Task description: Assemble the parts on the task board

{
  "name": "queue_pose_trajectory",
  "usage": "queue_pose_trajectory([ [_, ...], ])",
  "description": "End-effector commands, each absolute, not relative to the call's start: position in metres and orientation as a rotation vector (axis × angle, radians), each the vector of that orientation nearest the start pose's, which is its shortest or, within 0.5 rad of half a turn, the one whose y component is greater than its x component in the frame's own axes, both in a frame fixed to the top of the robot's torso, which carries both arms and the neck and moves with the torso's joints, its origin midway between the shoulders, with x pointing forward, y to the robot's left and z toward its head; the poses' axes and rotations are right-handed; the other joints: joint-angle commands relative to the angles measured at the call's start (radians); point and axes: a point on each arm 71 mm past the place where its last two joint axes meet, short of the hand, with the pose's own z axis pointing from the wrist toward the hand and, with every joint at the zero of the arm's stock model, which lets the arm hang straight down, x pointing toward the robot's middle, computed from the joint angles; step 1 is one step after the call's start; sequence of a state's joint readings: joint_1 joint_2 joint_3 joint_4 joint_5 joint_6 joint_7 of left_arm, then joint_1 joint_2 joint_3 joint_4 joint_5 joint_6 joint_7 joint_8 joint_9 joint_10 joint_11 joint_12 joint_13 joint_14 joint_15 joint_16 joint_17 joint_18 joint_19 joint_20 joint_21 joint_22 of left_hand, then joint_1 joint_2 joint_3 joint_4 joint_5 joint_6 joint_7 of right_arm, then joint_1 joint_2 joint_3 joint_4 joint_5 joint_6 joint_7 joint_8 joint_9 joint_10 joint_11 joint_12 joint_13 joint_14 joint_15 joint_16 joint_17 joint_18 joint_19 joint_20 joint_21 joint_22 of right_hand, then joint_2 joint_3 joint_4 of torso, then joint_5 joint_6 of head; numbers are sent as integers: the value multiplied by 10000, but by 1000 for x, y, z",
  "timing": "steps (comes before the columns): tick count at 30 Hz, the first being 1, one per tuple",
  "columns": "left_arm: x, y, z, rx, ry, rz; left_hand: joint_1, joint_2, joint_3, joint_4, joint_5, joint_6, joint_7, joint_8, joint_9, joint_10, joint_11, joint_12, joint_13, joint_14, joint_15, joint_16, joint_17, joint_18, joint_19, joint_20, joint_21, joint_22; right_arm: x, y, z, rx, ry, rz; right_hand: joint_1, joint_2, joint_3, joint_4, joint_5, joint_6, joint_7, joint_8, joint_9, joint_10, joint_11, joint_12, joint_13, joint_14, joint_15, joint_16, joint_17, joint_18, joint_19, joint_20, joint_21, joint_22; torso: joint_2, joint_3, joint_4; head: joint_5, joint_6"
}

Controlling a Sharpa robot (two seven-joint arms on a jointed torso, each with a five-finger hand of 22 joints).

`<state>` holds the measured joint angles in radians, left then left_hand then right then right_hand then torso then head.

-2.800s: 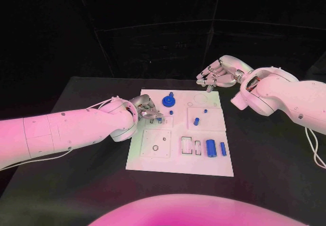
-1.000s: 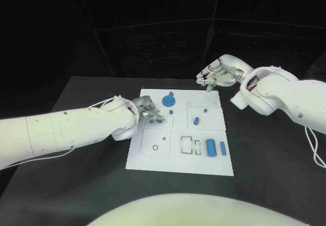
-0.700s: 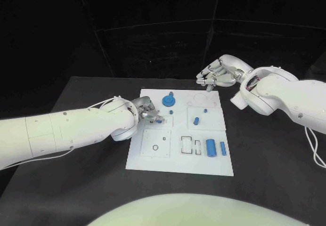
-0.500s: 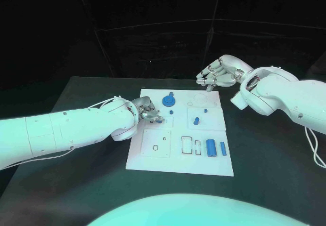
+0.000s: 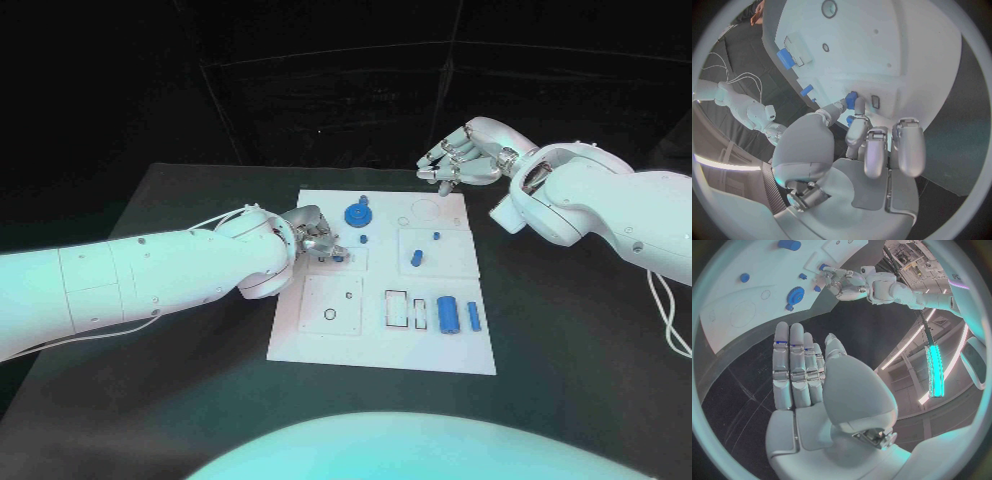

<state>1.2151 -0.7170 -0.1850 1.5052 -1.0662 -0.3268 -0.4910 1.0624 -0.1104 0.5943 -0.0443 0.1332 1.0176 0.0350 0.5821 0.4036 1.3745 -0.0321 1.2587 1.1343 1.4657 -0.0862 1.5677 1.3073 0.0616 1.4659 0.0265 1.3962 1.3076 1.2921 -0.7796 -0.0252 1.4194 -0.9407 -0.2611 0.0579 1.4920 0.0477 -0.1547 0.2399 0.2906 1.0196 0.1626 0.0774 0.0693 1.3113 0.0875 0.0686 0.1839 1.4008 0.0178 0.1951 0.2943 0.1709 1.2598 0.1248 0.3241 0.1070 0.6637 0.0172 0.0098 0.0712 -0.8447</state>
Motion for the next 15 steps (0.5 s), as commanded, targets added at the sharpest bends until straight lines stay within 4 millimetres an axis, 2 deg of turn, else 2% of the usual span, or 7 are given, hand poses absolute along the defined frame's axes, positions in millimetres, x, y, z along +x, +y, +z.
queue_pose_trajectory([
  [1, 468, 166, -252, -3332, 20809, -4944, -385, 36, 186, 81, 79, 80, -113, 90, 19, 99, -116, 64, 60, 1051, -89, 31, 2635, -135, 321, -99, 47, 812, 520, -196, -140, 2061, 16689, 9993, -6, -77, -7, 45, 45, -22, 49, -42, -3, -93, 9, -15, -10, -25, 49, -31, -14, 123, 15, 21, -35, -10, 0, 1, 3, -19, -11],
  [5, 469, 166, -252, -3363, 20847, -4955, -721, -18, 219, 301, 86, 87, -144, 186, 43, 124, -145, 119, 130, 1051, -118, 31, 2635, -144, 339, -125, 76, 851, 520, -197, -140, 2076, 16685, 9973, -6, -77, -7, 45, 45, -22, 49, -42, -3, -93, 9, -15, -10, -25, 49, -31, -14, 123, 15, 21, -35, -10, -5, -2, -1, -35, -24],
  [15, 472, 166, -253, -3444, 20797, -4893, -1060, -134, 158, 513, 58, 101, -156, 318, 79, 145, -156, 163, 180, 1051, -134, 31, 2635, -147, 347, -149, 81, 867, 519, -196, -140, 2064, 16678, 9995, -6, -77, -7, 45, 45, -22, 49, -42, -3, -93, 9, -15, -10, -25, 49, -31, -14, 123, 15, 21, -35, -10, -1, 0, 13, -60, 0],
])
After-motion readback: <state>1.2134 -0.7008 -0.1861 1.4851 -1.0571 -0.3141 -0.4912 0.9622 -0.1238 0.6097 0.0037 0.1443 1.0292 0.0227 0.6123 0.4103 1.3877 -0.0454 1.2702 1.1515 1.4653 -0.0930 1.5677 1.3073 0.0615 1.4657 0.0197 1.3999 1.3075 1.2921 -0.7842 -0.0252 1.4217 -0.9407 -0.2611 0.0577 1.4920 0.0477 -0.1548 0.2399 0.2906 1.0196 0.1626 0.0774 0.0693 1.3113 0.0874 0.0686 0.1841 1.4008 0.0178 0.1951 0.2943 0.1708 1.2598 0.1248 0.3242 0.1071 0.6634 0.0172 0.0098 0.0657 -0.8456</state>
